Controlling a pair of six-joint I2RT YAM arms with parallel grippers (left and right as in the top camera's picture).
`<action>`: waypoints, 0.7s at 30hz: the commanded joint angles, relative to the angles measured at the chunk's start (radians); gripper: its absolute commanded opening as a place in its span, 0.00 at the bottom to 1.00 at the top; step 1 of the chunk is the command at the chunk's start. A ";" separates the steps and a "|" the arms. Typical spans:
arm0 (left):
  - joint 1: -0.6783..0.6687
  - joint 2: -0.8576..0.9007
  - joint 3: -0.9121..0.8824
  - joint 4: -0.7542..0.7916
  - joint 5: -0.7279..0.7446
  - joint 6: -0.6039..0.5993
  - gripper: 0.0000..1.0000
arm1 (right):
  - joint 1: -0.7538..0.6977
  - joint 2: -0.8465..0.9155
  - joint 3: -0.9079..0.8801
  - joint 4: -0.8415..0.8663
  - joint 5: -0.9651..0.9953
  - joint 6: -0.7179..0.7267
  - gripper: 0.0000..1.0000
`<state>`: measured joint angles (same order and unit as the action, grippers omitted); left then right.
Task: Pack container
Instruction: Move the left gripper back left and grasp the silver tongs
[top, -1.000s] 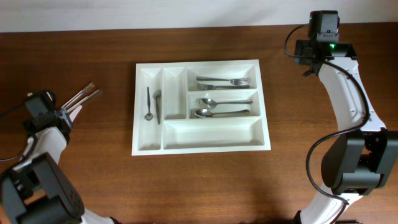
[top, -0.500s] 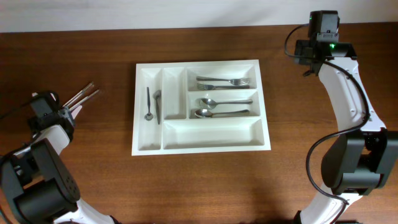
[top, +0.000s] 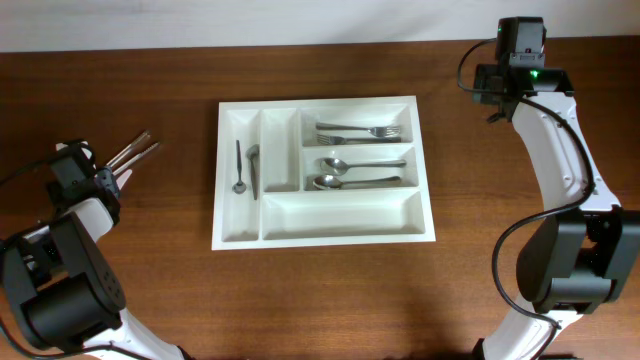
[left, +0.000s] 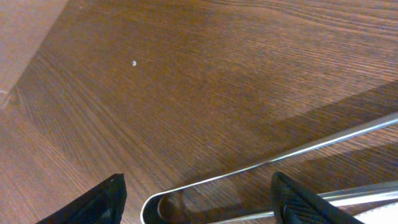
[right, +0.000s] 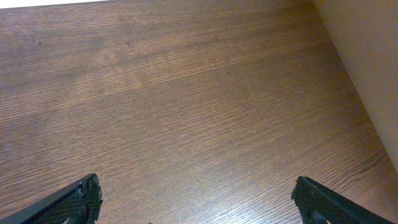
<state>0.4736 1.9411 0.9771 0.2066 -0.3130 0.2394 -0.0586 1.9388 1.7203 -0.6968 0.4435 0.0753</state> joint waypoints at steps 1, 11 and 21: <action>0.001 0.045 -0.006 -0.037 0.034 -0.004 0.75 | -0.008 -0.005 0.006 0.000 0.004 0.008 0.99; 0.000 0.045 -0.006 -0.268 0.104 -0.172 0.70 | -0.008 -0.005 0.006 0.000 0.004 0.008 0.99; 0.000 0.045 -0.006 -0.317 0.286 -0.214 0.18 | -0.008 -0.005 0.006 0.000 0.004 0.009 0.99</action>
<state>0.4728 1.9282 1.0180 -0.0685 -0.1482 0.0444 -0.0586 1.9388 1.7203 -0.6968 0.4435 0.0753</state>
